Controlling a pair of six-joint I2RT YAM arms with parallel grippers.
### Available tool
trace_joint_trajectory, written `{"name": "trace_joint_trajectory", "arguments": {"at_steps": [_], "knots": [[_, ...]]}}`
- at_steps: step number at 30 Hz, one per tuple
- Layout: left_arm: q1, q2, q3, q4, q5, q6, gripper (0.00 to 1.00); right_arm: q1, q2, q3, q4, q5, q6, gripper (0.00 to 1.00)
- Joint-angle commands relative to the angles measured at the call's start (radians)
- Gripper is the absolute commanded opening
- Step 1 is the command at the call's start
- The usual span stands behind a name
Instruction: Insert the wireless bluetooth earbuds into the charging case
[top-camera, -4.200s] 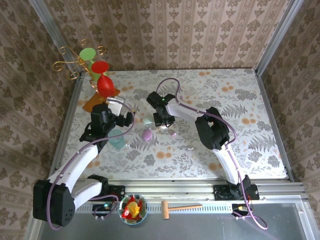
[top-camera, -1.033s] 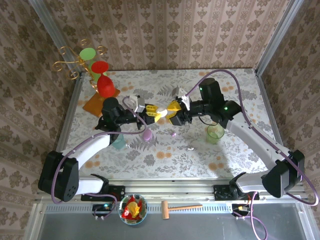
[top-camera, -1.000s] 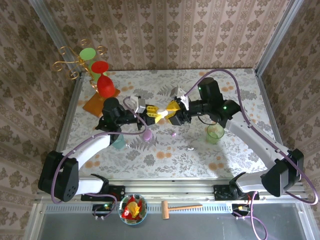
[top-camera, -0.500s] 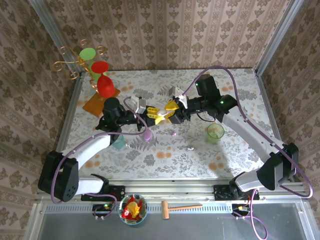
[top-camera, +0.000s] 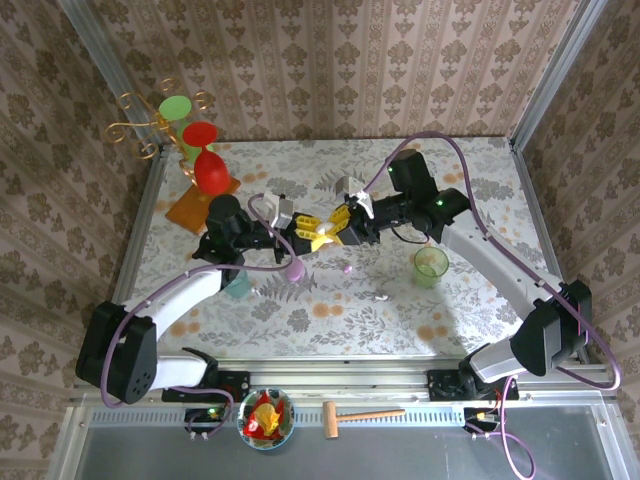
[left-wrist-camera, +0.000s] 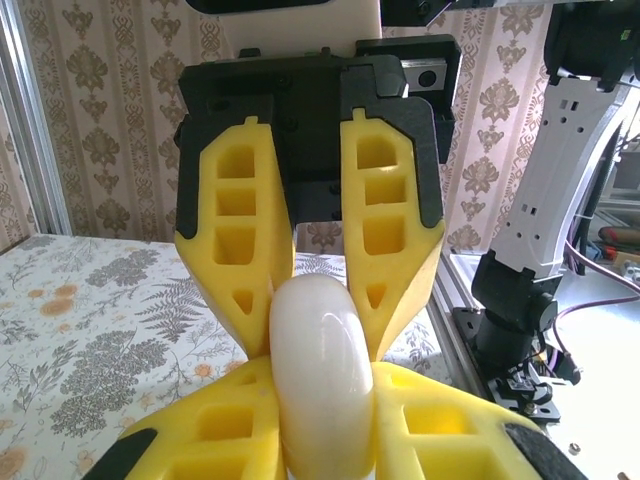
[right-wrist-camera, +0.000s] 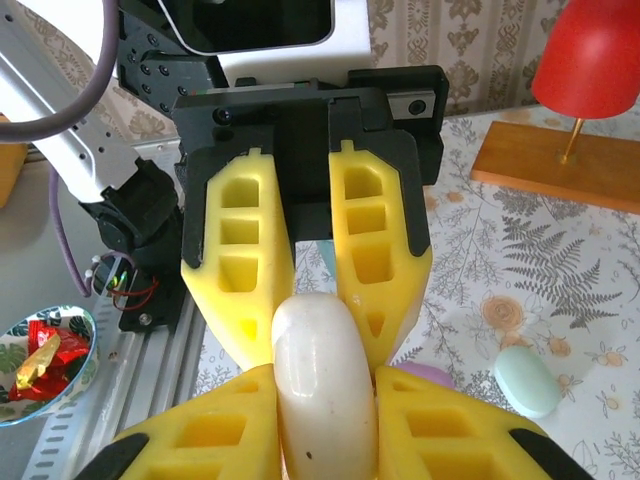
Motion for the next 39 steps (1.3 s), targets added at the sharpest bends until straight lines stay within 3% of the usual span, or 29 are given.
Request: {"name": "trace_joint_trajectory", "arguments": {"at_steps": [1,4,10,19,33,39], "knots": [[-0.010,-0.012,0.032,0.091,0.016,-0.018,0.30,-0.008,-0.022,-0.028,0.063,-0.037,0.046,0.20],[-0.009,-0.004,0.021,0.139,-0.004,-0.047,0.43,-0.010,-0.041,-0.066,0.174,-0.079,0.125,0.19],[-0.009,0.009,-0.009,0.245,-0.033,-0.104,0.55,-0.014,-0.089,-0.131,0.292,-0.071,0.204,0.19],[-0.006,0.043,-0.009,0.293,-0.081,-0.153,0.52,-0.014,-0.114,-0.186,0.401,-0.111,0.266,0.19],[-0.004,0.048,-0.004,0.272,-0.107,-0.163,0.63,-0.013,-0.133,-0.237,0.548,-0.110,0.361,0.19],[-0.007,0.062,-0.005,0.311,-0.092,-0.194,0.45,-0.011,-0.124,-0.251,0.641,-0.091,0.426,0.18]]}}
